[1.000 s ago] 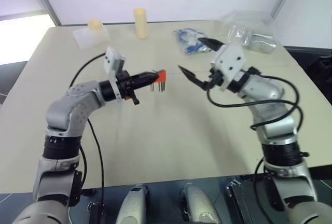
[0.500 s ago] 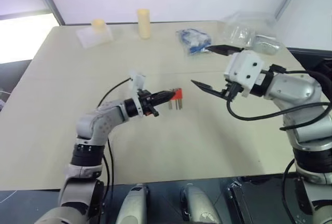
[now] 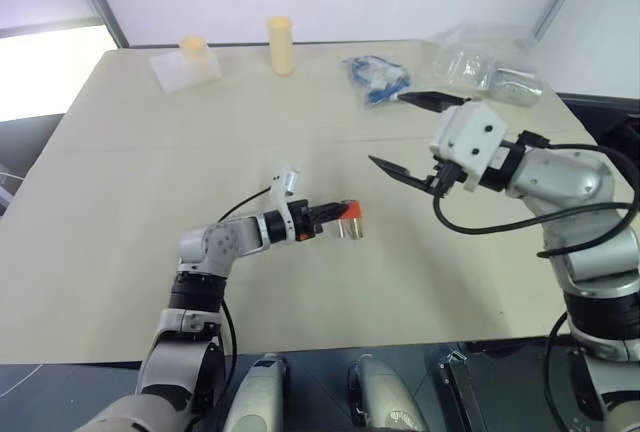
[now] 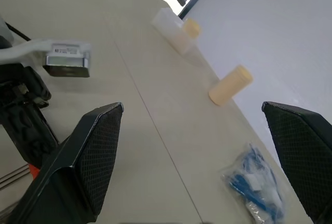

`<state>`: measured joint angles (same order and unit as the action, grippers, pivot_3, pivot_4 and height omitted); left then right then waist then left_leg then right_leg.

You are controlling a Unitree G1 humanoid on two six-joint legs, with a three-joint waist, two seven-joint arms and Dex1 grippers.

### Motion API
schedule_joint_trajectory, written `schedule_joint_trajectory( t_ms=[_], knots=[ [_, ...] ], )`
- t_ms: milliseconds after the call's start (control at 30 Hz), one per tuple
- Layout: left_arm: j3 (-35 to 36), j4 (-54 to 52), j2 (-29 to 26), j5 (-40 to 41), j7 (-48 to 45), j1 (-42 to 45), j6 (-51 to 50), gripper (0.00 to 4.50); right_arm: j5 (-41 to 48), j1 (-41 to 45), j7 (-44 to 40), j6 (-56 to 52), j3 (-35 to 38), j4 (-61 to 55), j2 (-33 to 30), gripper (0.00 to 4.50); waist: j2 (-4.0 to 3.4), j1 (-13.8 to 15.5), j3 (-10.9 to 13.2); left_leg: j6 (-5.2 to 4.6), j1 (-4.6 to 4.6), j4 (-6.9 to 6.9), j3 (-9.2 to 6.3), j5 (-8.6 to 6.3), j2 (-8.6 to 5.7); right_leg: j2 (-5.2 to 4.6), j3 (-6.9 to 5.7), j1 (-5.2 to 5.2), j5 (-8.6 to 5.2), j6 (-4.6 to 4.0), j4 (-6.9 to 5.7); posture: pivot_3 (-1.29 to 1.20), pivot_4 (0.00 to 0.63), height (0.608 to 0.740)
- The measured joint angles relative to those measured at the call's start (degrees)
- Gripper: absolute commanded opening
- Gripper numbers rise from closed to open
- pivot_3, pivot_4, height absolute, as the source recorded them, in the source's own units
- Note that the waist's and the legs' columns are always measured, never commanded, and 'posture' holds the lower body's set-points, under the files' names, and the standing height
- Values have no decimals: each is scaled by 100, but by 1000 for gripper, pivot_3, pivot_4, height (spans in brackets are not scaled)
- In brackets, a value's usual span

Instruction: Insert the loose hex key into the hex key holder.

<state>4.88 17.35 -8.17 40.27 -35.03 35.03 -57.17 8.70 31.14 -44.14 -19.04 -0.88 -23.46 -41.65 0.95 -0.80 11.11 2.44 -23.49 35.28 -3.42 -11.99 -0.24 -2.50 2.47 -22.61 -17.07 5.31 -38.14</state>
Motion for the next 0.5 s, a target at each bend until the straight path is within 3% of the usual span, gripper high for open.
schedule_joint_trajectory(
  t_ms=[167, 300, 467, 500],
  knots=[
    [173, 328, 33, 24, 131, 143, -27, 0, -7, -1, 35, -23, -66, -4, 12, 4442, 1, -8, -1, 0, 3, 2, 0, 0, 0, -1, -1, 4, 0, 0, 0, 0, 150, 740],
    [277, 357, -31, 9, 283, 128, -166, 1670, -6, -1, 42, -23, -73, -4, 12, 4500, 1, -24, -1, 1, 6, 1, 0, 0, 0, 0, 0, 5, 0, 0, -1, 0, 150, 740],
    [314, 112, -42, 180, 244, 85, -333, 4222, -6, 2, 44, -22, -107, -4, 25, 4500, 0, -10, -4, 1, 18, 2, -1, 1, 0, -2, -1, 20, 0, 0, 0, 0, 150, 740],
    [314, 52, -41, 212, 244, 67, -337, 4453, -6, 2, 44, -22, -107, -4, 26, 4500, 1, -12, -6, 2, 24, 2, -1, 1, 1, -1, -1, 27, 1, 0, 0, 0, 150, 740]
  ],
)
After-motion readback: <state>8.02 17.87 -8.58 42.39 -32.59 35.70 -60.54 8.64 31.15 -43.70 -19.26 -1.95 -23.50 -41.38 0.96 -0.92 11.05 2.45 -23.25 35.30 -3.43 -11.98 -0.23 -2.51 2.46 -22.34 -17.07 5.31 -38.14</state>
